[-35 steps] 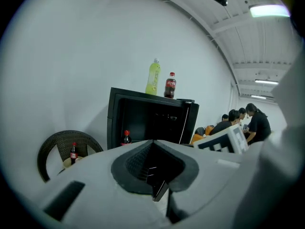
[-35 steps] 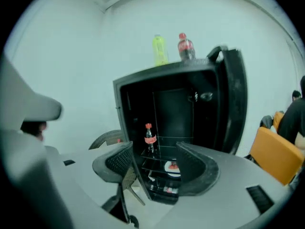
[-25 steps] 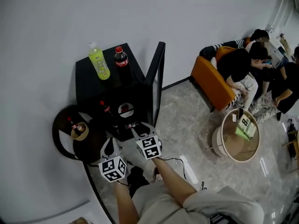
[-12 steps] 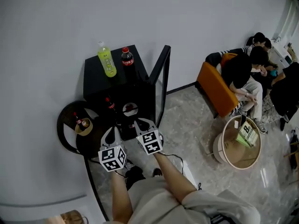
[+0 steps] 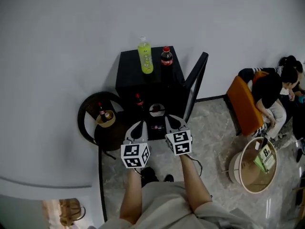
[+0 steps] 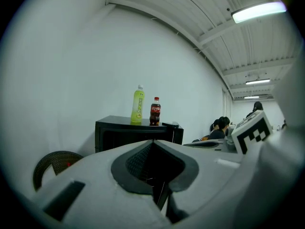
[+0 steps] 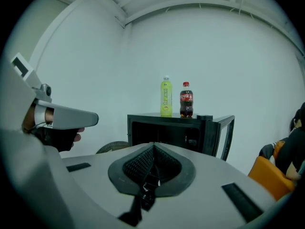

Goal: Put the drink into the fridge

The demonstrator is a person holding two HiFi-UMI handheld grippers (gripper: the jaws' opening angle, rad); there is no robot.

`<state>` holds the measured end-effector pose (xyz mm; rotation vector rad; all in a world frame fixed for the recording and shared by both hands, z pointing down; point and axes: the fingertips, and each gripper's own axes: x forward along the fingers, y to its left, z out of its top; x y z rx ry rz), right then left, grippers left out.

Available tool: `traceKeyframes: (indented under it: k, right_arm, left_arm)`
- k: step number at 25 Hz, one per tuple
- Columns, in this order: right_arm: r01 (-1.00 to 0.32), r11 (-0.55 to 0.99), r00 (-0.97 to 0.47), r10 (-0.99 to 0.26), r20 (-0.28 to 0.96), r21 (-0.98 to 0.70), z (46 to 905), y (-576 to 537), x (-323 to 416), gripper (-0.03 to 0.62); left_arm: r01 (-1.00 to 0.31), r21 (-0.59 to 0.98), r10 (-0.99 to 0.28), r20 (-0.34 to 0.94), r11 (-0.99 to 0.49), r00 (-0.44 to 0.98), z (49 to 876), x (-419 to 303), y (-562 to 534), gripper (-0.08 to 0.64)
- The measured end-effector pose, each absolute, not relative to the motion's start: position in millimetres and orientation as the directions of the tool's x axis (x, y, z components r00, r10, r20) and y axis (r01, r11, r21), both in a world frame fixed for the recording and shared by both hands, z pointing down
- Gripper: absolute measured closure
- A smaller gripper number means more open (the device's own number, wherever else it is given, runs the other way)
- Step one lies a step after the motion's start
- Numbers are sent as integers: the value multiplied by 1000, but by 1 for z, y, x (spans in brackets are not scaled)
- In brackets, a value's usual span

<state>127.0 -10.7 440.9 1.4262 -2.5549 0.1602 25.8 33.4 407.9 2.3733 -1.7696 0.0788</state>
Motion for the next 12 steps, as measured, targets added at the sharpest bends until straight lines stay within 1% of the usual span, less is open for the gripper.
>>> traceKeyframes:
  k: [9,12]
  right_arm:
    - [-869,494,-486,-849,207,-11,430,-36,126,584]
    - [-872,489,-483,-853,197,-19,427,-49,120,584]
  left_arm:
    - [-956,153,-950,148,-252,274,401,6,21,552]
    - [-960,113,-954,131,-255,269,393,-1,13,552]
